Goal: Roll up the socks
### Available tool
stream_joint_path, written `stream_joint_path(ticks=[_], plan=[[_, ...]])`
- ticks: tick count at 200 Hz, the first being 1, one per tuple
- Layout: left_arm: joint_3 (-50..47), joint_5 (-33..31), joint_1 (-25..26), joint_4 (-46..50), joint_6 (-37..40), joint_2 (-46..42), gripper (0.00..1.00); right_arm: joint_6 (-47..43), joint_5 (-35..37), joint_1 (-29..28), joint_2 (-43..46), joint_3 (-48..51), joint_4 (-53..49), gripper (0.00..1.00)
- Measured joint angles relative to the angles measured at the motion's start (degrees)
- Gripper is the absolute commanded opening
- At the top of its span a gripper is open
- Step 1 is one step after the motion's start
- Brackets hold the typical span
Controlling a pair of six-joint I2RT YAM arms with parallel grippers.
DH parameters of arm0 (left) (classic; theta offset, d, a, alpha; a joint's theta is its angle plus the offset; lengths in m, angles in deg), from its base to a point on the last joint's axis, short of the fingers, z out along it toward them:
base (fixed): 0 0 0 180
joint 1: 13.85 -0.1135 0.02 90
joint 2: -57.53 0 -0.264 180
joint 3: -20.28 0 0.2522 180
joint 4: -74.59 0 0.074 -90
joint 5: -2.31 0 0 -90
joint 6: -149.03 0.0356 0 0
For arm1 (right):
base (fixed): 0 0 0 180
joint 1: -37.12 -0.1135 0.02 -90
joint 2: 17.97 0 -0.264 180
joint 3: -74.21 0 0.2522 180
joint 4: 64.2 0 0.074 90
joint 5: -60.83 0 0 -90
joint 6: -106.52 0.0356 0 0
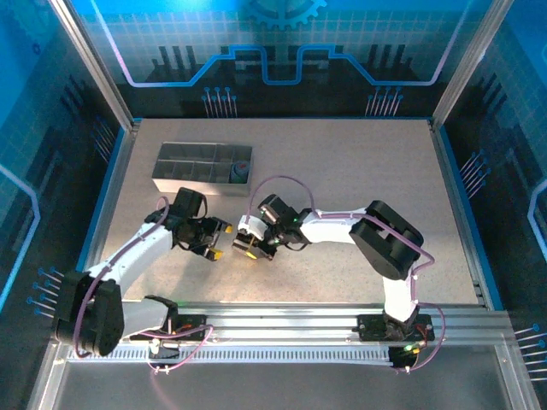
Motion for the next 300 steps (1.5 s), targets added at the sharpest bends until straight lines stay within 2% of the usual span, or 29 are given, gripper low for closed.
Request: stream_joint_path(ticks=[24,61,112,145,166,179,201,228,253,275,300], plan=[[-1.38,0.79,2.51,-4.28,1.73,0.5,0.52,2.1,-7.06,2.89,-2.25,-1.42,-0.87,0.0],[-2.6,1.01,5.6,-8.66,3.78,3.89,0.51,4.33,-15.1,6.08,-4.48,-1.84,-1.03,0.0],[-3.76,0.59,8.28,-14.91,5.22,10.12,0.49,5.38,-20.37,7.82,-5.9,-2.34,-3.02,0.0],[-1.62,-0.33,9.92,-16.15,7.26,14.78,0.31,6.21,-21.59,8.44,-6.27,-2.58,-4.57,0.0],[-0.42,-0.76,10.36,-14.82,7.78,15.96,0.16,6.23,-21.16,8.46,-5.79,-2.25,-4.96,0.15],[0.35,-0.57,10.62,-13.99,7.91,16.61,0.14,5.88,-19.76,8.39,-4.39,-0.92,-4.42,0.27],[1.33,0.07,11.37,-13.25,7.98,17.79,0.14,4.74,-12.76,7.06,1.36,4.26,-1.73,0.41],[2.82,-0.07,11.43,-11.47,7.98,18.34,0.14,0.96,3.02,2.27,12.87,14.58,2.45,0.54],[5.03,-0.07,11.43,-8.61,8.0,19.69,0.15,-4.48,18.78,-6.27,19.47,19.5,5.64,0.55],[7.13,-0.04,11.43,-6.05,8.15,21.16,0.15,-8.96,30.45,-11.98,19.45,19.34,7.65,0.55],[8.94,-0.02,11.43,-3.85,8.24,22.38,0.15,-13.7,39.87,-15.61,16.79,17.22,8.5,0.53]])
